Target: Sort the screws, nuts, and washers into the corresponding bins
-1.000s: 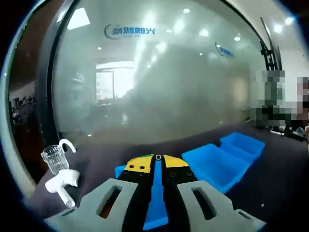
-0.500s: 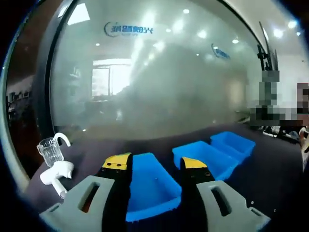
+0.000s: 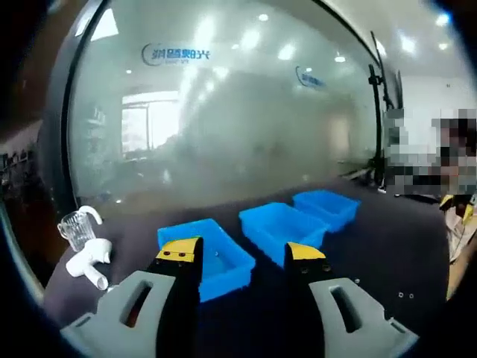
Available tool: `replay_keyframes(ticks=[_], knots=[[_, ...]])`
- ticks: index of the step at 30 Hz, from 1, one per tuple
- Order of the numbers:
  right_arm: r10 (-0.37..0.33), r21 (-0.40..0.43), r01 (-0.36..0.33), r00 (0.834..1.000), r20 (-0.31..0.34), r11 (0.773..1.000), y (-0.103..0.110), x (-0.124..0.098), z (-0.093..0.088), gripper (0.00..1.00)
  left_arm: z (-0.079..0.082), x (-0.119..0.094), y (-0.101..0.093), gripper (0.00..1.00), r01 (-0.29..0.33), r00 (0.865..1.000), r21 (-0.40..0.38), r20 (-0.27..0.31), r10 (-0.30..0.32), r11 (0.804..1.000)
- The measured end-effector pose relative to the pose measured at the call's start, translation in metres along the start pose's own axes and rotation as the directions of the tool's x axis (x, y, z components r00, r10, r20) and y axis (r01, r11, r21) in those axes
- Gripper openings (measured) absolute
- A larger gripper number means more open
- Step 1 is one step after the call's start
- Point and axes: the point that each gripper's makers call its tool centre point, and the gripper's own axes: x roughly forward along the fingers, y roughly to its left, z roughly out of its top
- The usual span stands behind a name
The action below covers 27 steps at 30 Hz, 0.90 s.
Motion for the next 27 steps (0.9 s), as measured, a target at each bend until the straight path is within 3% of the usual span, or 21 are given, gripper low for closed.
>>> replay_keyframes(ticks=[9, 13, 19, 23, 27], knots=[[-0.018, 0.004, 0.018, 1.0, 0.016, 1.0, -0.007, -0.002, 0.006, 0.46, -0.002, -0.059, -0.031, 0.4, 0.061, 0.993, -0.022, 0.105, -0.058, 0.998], [-0.02, 0.001, 0.019, 1.0, 0.019, 1.0, -0.008, -0.001, 0.009, 0.46, 0.0, -0.08, -0.044, 0.4, 0.117, 0.981, -0.01, 0.159, -0.114, 0.993], [-0.019, 0.004, 0.019, 1.0, 0.025, 1.0, -0.006, 0.002, 0.011, 0.46, -0.014, -0.11, -0.07, 0.4, 0.191, 0.97, 0.008, 0.15, -0.19, 0.982], [-0.012, -0.001, 0.012, 1.0, 0.017, 1.0, -0.004, 0.004, 0.011, 0.46, -0.026, -0.119, -0.083, 0.4, 0.24, 0.966, 0.027, 0.089, -0.242, 0.97], [-0.005, -0.004, 0.005, 1.0, 0.009, 1.0, -0.002, 0.006, 0.009, 0.46, -0.027, -0.12, -0.086, 0.39, 0.268, 0.962, 0.029, 0.04, -0.269, 0.963]])
